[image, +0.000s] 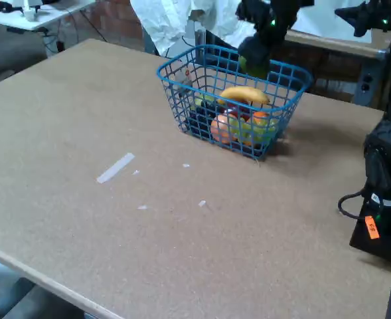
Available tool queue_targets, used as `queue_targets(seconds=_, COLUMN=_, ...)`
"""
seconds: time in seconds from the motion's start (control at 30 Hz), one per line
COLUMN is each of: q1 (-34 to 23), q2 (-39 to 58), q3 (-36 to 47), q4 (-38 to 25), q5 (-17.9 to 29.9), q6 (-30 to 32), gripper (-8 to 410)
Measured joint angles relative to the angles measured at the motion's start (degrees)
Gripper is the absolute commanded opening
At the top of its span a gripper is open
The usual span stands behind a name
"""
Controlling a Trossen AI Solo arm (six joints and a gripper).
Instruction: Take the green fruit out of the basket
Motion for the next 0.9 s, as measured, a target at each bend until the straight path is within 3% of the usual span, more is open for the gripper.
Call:
queue_targets(seconds=0.47, q1=7.8, q2=0.0, q3=14.9, q4=-13.7, q5=-0.1, q6=11.5, gripper=102)
queue_targets(seconds=0.9, q1=21.9, q2=0.0, q3=21.6, q4=-17.6, q5=-0.2, q6=25.4, gripper=102)
